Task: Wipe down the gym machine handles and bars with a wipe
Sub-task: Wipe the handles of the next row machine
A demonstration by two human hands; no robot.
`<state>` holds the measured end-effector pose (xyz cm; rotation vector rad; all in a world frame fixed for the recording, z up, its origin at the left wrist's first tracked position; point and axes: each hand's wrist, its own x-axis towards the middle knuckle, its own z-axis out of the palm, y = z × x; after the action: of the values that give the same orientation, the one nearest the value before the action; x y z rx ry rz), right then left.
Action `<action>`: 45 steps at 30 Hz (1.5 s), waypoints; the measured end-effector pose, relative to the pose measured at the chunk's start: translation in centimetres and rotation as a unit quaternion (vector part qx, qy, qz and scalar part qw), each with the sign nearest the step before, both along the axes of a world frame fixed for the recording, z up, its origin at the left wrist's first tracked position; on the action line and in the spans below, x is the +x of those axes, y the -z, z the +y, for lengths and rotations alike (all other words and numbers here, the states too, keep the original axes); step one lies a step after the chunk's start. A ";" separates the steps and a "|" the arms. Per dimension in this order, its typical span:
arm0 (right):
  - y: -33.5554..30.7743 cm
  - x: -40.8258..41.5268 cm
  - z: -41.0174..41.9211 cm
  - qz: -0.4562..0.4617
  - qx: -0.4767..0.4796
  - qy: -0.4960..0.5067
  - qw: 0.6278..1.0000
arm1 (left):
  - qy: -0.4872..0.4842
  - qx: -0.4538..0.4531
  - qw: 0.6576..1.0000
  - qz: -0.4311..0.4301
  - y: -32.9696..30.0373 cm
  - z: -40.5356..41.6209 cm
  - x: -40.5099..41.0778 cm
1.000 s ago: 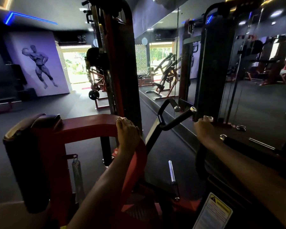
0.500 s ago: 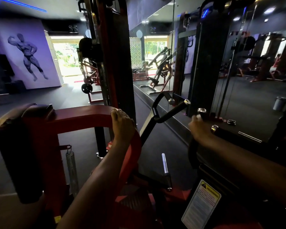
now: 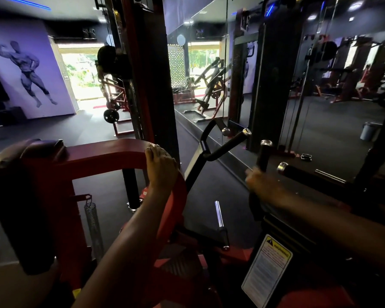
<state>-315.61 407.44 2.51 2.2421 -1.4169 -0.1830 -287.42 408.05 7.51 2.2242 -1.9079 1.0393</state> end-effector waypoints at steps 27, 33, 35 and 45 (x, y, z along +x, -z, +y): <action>-3.9 -2.2 -5.5 -0.049 -0.031 0.105 0.993 | 0.063 -0.059 0.996 0.024 1.3 -0.7 0.2; 3.6 0.0 0.9 -0.030 0.097 -0.043 0.994 | 0.061 -0.084 0.995 -0.004 1.7 -0.8 0.5; 2.0 0.0 0.9 -0.118 0.163 -0.035 0.979 | 0.074 -0.090 0.993 0.007 1.9 -1.0 0.5; 2.5 -1.0 0.4 0.059 -0.046 0.102 0.992 | 0.145 -0.163 0.975 0.045 3.1 -1.5 0.7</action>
<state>-316.61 407.81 0.04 1.9782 -1.5554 -0.3044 -286.69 406.53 4.44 1.7270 -1.7987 1.0906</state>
